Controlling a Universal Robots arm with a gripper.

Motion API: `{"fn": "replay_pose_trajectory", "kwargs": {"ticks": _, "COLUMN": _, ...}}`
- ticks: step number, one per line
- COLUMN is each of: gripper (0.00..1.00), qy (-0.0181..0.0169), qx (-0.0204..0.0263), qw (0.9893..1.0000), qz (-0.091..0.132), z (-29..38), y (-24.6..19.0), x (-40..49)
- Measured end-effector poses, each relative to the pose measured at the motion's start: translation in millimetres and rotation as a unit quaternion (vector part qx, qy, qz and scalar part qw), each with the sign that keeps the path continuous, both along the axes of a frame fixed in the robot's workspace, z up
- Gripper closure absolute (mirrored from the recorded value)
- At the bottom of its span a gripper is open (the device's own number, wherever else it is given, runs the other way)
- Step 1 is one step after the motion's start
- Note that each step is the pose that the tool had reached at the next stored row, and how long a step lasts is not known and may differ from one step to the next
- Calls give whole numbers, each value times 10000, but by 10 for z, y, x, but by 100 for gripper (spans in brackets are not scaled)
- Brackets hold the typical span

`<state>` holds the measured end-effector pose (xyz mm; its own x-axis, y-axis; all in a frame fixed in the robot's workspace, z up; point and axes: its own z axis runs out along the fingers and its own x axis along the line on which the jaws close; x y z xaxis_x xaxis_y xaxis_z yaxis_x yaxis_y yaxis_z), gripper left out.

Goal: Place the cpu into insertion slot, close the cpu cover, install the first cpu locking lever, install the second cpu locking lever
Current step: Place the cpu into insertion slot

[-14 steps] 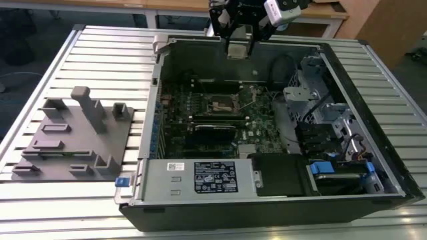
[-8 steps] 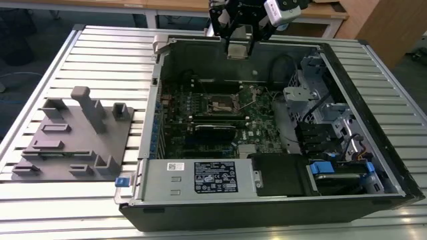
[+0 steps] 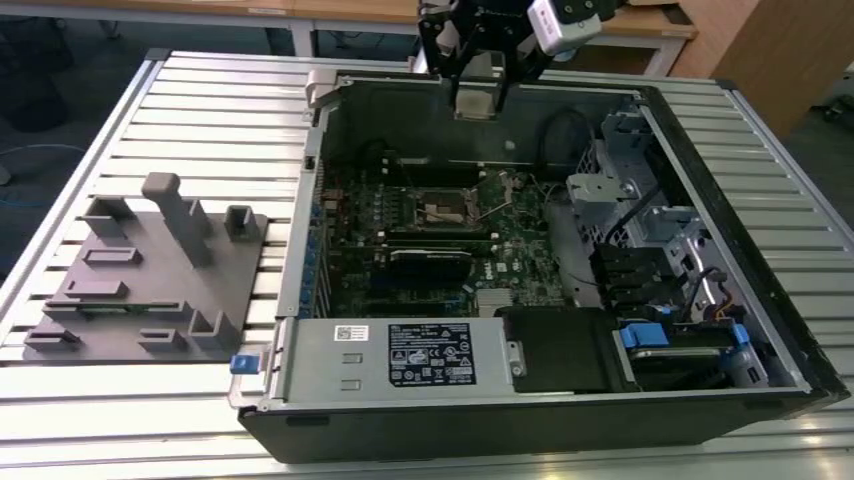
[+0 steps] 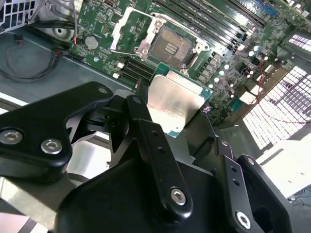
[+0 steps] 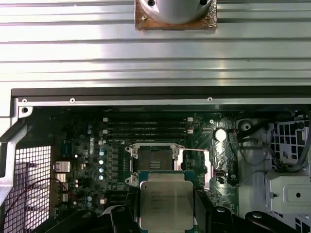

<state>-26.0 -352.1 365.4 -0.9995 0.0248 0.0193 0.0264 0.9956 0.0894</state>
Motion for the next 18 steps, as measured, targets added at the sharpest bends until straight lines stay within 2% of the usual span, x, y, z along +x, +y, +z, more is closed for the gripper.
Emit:
{"fn": "replay_pose_trajectory", "kwargs": {"ticks": 4, "gripper": 46, "qy": 1, "qx": -1, "qw": 10000, "qz": 0, "z": -35, "y": 0, "x": 0}}
{"fn": "replay_pose_trajectory", "kwargs": {"ticks": 18, "gripper": 46, "qy": 1, "qx": -1, "qw": 10000, "qz": 0, "z": -84, "y": 0, "x": -8}}
